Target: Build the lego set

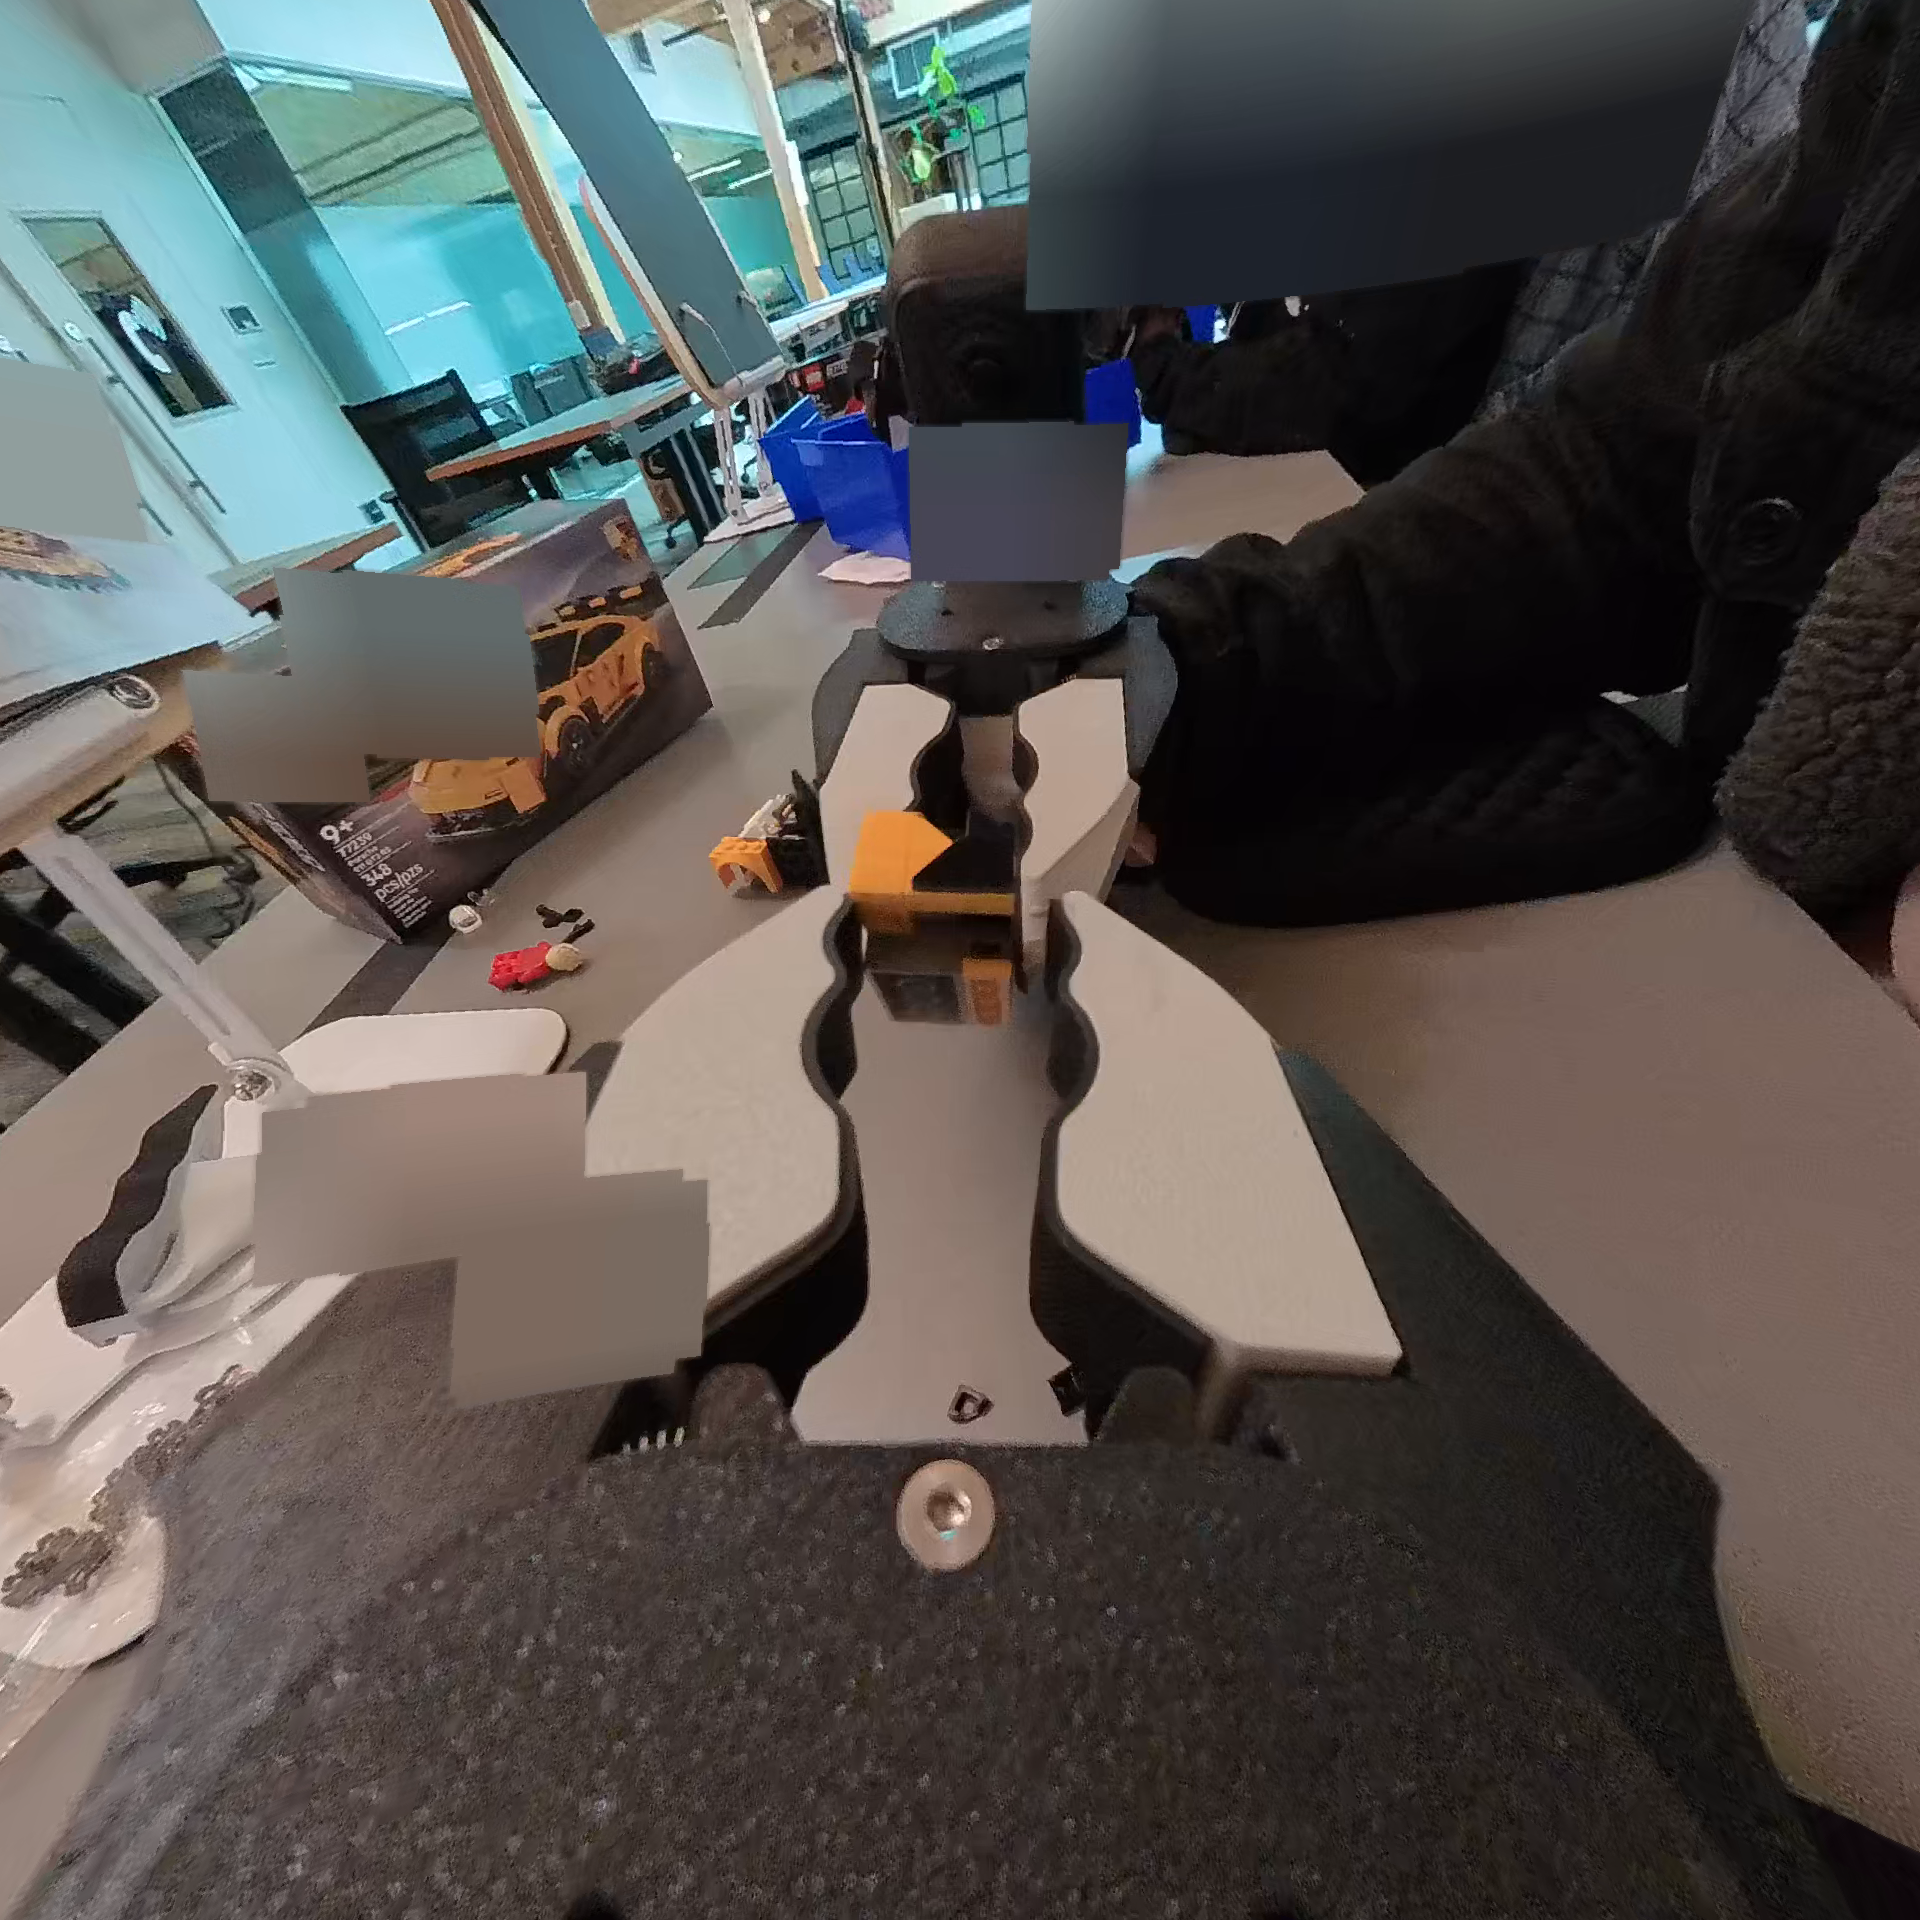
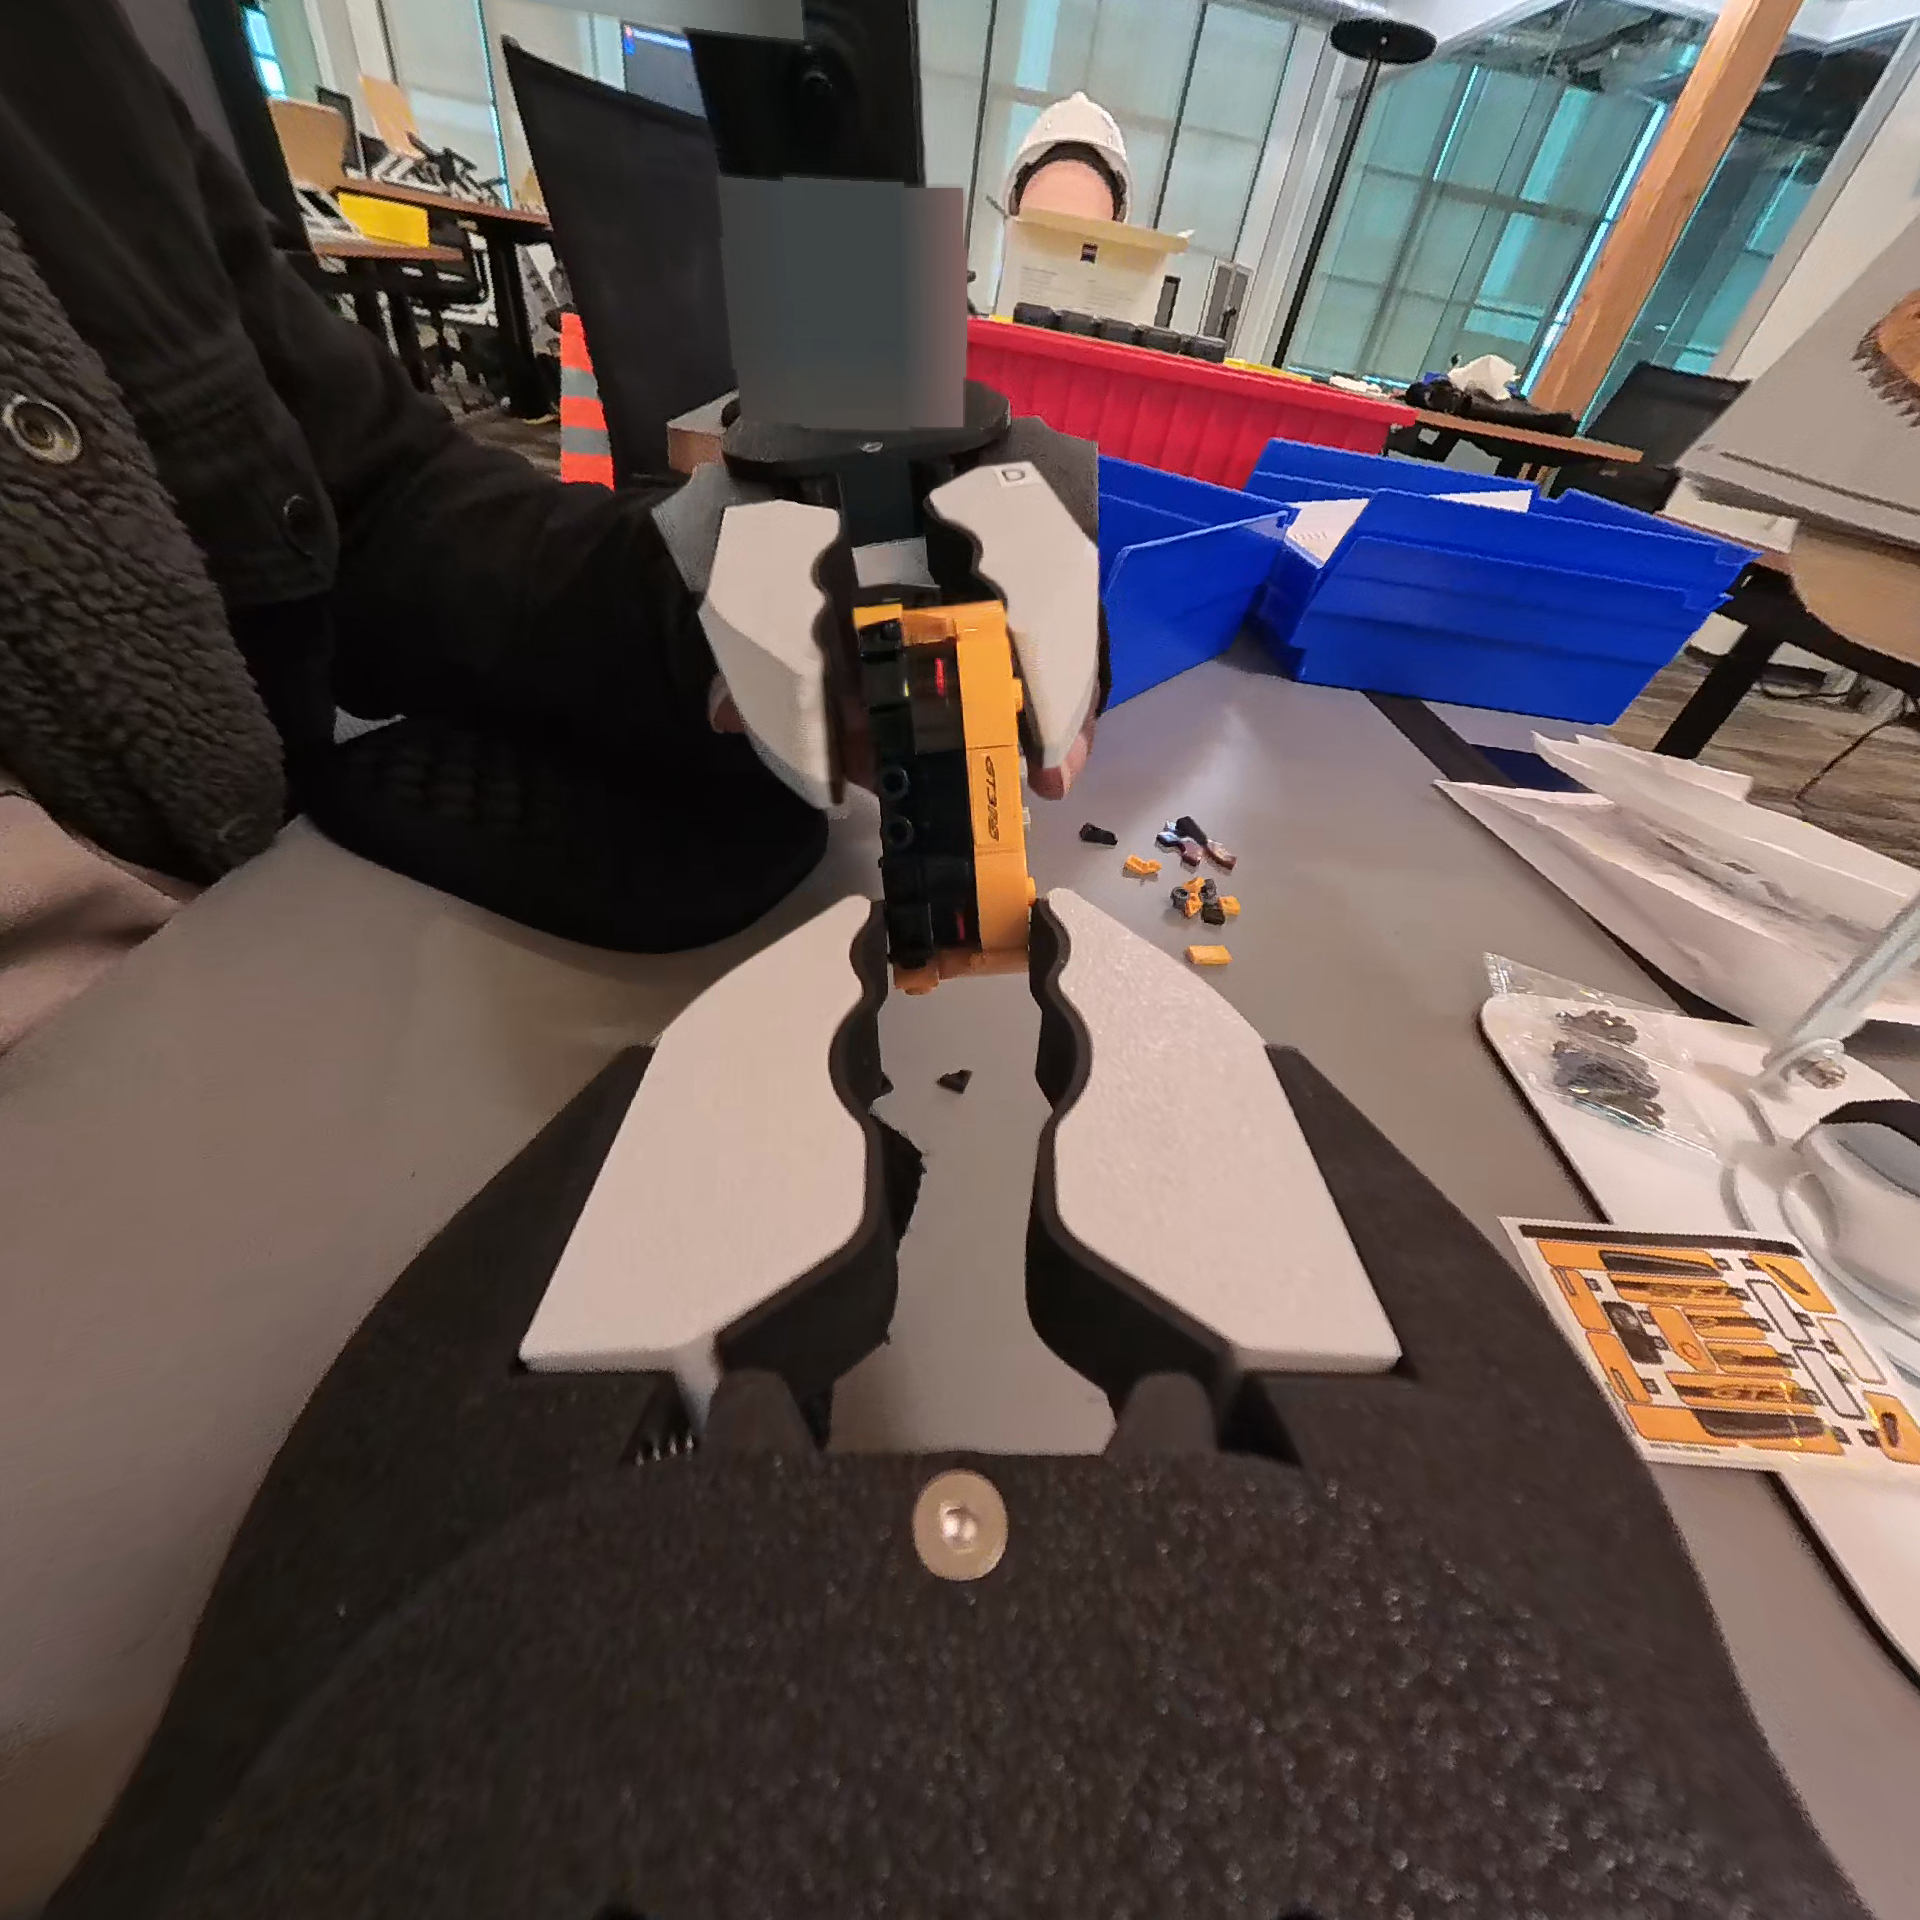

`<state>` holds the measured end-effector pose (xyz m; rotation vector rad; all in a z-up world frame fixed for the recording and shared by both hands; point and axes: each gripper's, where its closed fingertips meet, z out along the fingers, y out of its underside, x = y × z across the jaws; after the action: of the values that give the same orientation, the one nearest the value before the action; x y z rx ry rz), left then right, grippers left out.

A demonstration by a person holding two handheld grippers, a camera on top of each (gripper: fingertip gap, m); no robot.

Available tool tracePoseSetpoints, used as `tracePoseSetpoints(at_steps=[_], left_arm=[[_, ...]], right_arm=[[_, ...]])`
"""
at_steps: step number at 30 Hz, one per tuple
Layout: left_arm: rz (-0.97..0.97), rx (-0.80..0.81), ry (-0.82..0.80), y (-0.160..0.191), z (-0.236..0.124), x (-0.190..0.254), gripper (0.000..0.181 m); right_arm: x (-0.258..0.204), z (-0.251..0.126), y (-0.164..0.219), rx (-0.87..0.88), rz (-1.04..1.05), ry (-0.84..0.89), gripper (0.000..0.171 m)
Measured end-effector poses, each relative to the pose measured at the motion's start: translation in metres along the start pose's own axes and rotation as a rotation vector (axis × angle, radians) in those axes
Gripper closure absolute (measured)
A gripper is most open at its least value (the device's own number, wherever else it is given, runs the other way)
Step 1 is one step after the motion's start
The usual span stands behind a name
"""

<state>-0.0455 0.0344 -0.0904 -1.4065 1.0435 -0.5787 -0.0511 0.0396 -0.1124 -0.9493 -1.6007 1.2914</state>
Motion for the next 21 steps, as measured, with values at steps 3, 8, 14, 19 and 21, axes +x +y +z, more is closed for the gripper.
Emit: tracePoseSetpoints(at_steps=[3,8,14,19,21], left_arm=[[0.035,-0.016,-0.016,0.002,-0.001,-0.001,0.154],[0.066,0.004,-0.015,0.004,-0.003,-0.002,0.154],[0.068,-0.022,-0.021,0.011,-0.004,-0.005,0.154],[0.083,-0.061,-0.033,0.017,-0.005,-0.008,0.153],[0.089,-0.056,-0.032,0.014,-0.008,-0.009,0.149]], right_arm=[[-0.001,0.002,0.002,-0.016,-0.016,0.005,0.145],[0.0,0.003,0.002,-0.033,-0.045,0.025,0.145],[0.003,0.001,0.004,-0.053,-0.059,0.046,0.145],[0.006,-0.001,0.009,-0.081,-0.055,0.053,0.145],[0.009,-0.001,0.012,-0.097,-0.056,0.064,0.145]])
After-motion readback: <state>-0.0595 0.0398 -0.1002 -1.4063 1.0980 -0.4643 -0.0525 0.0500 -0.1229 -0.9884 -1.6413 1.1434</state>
